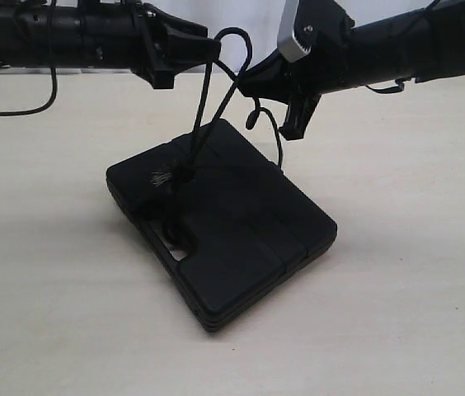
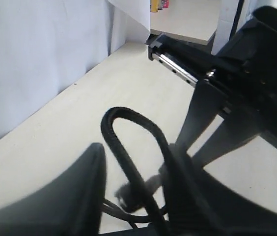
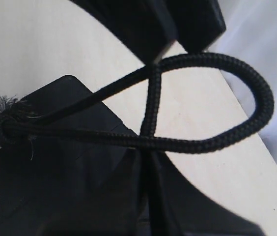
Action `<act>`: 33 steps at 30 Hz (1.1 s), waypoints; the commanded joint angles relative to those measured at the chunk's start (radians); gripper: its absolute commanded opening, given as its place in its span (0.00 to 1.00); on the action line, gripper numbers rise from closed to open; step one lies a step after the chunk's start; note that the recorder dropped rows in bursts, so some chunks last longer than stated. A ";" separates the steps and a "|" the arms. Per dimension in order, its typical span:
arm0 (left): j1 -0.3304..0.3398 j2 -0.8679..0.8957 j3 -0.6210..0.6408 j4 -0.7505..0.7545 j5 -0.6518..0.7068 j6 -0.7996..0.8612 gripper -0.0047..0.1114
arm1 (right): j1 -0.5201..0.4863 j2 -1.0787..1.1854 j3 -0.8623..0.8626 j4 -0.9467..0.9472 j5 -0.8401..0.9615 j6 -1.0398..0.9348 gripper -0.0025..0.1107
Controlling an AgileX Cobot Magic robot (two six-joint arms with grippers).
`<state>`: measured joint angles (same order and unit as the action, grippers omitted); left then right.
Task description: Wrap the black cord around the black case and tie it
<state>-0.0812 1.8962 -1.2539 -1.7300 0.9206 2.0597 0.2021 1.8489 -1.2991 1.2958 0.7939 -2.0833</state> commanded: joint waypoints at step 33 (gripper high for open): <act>0.016 -0.112 -0.017 -0.014 0.146 0.004 0.04 | 0.141 -0.127 -0.002 -0.179 -0.300 0.367 0.53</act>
<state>-0.0675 1.7952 -1.2623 -1.7319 1.0211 2.0716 0.3241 1.6995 -1.3031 1.1179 0.5895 -1.7080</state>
